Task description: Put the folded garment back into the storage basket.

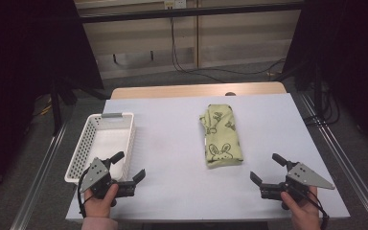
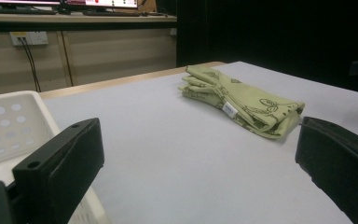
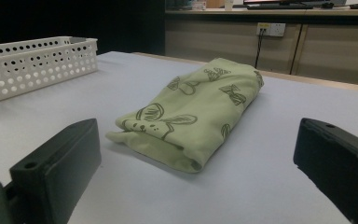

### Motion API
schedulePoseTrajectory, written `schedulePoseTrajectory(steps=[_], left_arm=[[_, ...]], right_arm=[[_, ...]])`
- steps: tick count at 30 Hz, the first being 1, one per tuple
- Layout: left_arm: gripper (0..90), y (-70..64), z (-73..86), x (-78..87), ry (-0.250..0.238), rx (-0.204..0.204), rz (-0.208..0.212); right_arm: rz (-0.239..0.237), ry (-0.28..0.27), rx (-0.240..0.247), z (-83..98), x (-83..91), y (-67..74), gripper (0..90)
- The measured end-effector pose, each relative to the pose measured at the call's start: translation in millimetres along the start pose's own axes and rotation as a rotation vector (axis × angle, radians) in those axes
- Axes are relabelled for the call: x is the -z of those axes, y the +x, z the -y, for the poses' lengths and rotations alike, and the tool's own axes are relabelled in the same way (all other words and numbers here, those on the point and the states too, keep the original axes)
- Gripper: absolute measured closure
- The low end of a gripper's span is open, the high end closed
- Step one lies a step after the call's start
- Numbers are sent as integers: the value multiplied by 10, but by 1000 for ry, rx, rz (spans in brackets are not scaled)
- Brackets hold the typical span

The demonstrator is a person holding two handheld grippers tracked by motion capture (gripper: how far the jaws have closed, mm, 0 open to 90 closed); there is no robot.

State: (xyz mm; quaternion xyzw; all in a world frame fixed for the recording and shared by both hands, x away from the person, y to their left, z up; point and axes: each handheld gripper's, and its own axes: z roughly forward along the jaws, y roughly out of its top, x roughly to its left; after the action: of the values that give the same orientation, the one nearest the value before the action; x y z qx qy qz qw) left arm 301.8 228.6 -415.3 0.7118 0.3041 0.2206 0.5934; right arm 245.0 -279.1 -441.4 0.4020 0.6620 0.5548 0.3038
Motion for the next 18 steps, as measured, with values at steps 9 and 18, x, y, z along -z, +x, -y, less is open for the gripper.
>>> schedulePoseTrajectory(steps=[9, 18], left_arm=[[11, -39, -54, -44, 6, -16, 19], [11, -110, -118, -158, -9, 6, 38]], right_arm=[[1, -6, -4, -5, 12, -1, 3], [3, -9, -4, -1, 37, -12, 2]])
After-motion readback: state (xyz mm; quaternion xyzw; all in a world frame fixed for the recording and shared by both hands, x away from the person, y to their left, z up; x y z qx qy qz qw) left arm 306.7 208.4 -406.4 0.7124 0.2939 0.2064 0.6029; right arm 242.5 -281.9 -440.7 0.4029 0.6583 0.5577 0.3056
